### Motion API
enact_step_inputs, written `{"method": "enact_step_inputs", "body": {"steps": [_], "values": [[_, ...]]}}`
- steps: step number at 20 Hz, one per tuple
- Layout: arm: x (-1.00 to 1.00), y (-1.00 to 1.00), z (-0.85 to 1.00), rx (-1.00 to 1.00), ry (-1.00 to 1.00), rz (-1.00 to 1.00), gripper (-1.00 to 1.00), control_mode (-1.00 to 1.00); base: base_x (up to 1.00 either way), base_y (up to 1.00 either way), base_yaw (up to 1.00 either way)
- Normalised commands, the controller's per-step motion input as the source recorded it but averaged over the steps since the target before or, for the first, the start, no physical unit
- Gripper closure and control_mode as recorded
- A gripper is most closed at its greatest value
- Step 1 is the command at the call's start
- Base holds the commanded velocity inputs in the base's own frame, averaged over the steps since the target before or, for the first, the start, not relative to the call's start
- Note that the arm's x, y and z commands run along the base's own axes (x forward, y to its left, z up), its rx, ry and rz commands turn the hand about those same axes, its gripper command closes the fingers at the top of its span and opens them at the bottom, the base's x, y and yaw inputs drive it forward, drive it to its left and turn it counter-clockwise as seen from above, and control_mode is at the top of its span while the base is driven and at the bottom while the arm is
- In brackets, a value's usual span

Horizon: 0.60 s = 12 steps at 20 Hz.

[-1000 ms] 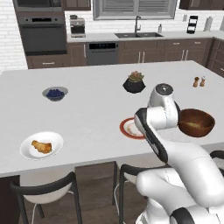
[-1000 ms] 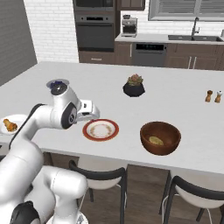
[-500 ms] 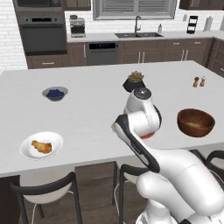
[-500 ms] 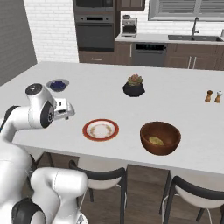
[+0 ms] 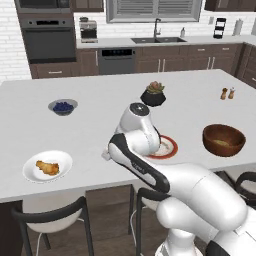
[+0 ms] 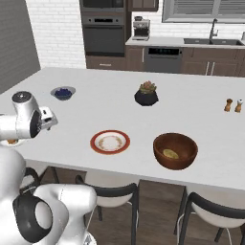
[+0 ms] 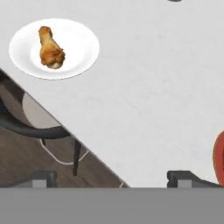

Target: Pick the chicken drumstick and potato from their plates and place them in the bowl. Then put the bowl in the fridge.

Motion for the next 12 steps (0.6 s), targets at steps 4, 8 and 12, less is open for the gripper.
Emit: {"method": "enact_step_inputs", "body": {"steps": [4,8,12], "values": [[0.00,1.00,0.00,0.04,0.00,0.22,-1.00,-1.00,0.00,0.00,0.00],[0.07,1.00,-0.03,0.00,0.00,0.17,-1.00,-1.00,0.00,0.00,0.00],[0.23,1.00,-0.15,0.00,0.00,0.14,-1.00,-1.00,0.00,0.00,0.00]]}}
